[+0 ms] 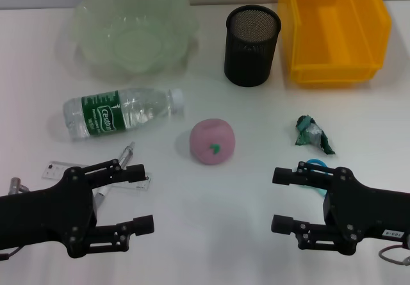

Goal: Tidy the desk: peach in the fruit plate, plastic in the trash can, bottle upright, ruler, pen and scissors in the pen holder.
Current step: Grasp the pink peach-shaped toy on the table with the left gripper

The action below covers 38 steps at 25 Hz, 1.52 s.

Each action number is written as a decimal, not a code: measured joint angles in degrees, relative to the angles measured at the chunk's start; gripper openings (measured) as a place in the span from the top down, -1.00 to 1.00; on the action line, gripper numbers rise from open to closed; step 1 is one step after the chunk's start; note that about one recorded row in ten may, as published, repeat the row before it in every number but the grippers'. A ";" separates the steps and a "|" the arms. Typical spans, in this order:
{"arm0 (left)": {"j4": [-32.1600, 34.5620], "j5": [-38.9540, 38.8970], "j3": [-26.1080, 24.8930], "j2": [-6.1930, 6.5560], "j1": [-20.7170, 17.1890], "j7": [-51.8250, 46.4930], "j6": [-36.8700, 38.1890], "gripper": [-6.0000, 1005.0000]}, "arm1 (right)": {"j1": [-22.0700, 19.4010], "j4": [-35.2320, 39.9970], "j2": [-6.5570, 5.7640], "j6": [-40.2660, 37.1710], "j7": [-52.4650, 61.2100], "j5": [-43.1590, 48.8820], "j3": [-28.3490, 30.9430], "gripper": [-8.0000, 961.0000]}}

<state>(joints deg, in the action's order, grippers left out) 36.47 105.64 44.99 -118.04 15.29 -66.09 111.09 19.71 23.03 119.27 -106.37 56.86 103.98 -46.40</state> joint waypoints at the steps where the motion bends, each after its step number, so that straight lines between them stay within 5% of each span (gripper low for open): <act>1: 0.00 0.00 0.00 0.00 0.00 0.00 0.00 -0.62 | 0.02 0.00 0.00 0.06 0.00 0.00 0.00 -0.57; 38: 0.20 -1.15 -2.92 -0.36 3.73 0.05 -0.38 -0.60 | -0.11 -4.64 0.02 0.67 -4.24 -2.89 0.88 -0.57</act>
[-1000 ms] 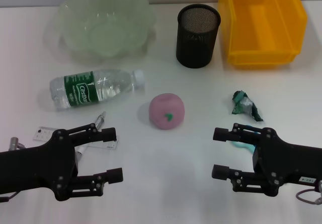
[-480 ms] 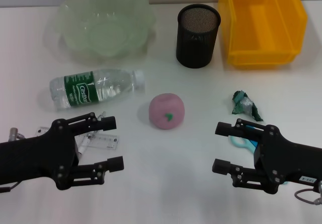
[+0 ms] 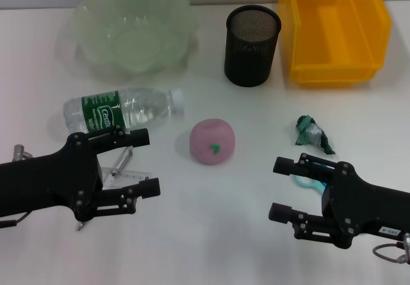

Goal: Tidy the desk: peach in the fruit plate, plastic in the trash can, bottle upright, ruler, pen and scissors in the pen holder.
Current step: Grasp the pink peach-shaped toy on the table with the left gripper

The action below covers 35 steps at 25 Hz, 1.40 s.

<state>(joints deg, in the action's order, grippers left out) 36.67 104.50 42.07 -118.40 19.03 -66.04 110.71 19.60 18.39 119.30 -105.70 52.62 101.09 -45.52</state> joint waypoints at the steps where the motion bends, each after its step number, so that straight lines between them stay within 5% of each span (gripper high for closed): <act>1: 0.00 0.00 0.00 0.00 0.00 0.00 0.00 -0.60 | 0.00 -0.02 0.01 0.03 0.00 0.00 0.00 -0.57; 12: 2.59 0.27 -0.02 0.13 2.55 -4.51 -1.72 -0.60 | -0.01 -0.03 0.12 1.83 -0.05 -0.06 -0.22 -0.57; 25: 16.18 4.80 2.44 -0.01 8.28 -21.43 -6.67 -0.59 | -0.37 -0.63 0.02 2.35 -0.24 -0.05 -0.03 -0.57; 31: 19.07 12.58 8.58 -0.09 14.91 -32.50 -12.99 -0.59 | -0.42 -0.63 0.10 2.36 -0.25 -0.03 0.00 -0.57; 35: 19.30 19.59 17.79 -0.19 19.84 -39.06 -19.66 -0.58 | -0.42 -0.97 0.16 2.36 -0.25 -0.01 -0.01 -0.57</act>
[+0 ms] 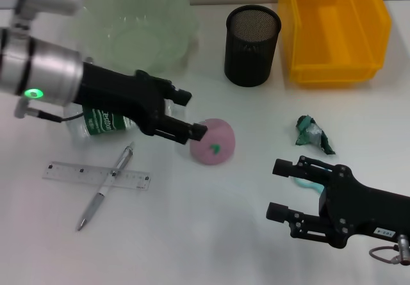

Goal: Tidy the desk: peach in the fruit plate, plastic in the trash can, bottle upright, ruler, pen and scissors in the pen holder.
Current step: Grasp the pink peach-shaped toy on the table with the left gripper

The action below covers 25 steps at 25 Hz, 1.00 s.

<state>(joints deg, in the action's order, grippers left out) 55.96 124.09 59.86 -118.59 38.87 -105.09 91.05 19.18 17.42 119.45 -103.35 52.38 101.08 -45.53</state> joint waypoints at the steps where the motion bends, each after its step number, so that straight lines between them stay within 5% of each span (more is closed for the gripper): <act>1: 0.00 0.00 0.00 0.00 0.00 0.00 0.00 -0.58 | 0.00 -0.12 0.00 0.00 0.00 0.00 0.01 -0.57; 14: -0.02 3.65 17.27 -0.47 4.37 -9.57 -12.00 -0.58 | -0.02 -0.91 -0.01 -0.02 -0.80 0.00 0.00 -0.57; 25: -0.66 3.86 22.19 -0.55 4.55 -12.14 -16.96 -0.57 | 0.31 -0.95 -0.09 0.01 -0.80 0.00 0.00 -0.57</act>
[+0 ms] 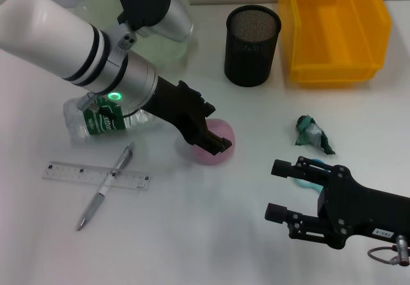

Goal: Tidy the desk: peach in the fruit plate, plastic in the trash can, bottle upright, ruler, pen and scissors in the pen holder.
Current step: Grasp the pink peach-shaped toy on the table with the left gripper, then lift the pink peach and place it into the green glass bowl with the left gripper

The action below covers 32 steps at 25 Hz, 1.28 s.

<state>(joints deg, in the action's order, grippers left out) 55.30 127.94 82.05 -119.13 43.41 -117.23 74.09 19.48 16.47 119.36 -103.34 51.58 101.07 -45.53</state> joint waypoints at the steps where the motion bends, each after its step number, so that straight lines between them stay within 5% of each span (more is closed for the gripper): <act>1: -0.12 0.05 0.43 -0.03 0.00 -0.16 -0.48 -0.57 | 0.05 -0.02 -0.01 0.02 0.00 0.00 0.00 -0.57; 27: -3.23 3.08 7.07 -0.04 0.07 -3.19 -6.23 -0.56 | 0.91 -0.57 0.08 0.78 0.02 0.00 0.00 -0.57; 32: -2.50 3.10 6.96 -0.01 -0.34 -3.22 -6.28 -0.22 | 0.99 -0.56 0.08 0.82 0.02 0.00 0.00 -0.57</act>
<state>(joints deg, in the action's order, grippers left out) 52.79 131.05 89.02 -119.15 43.07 -120.45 67.81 20.47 15.91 119.44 -102.52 51.59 101.07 -45.52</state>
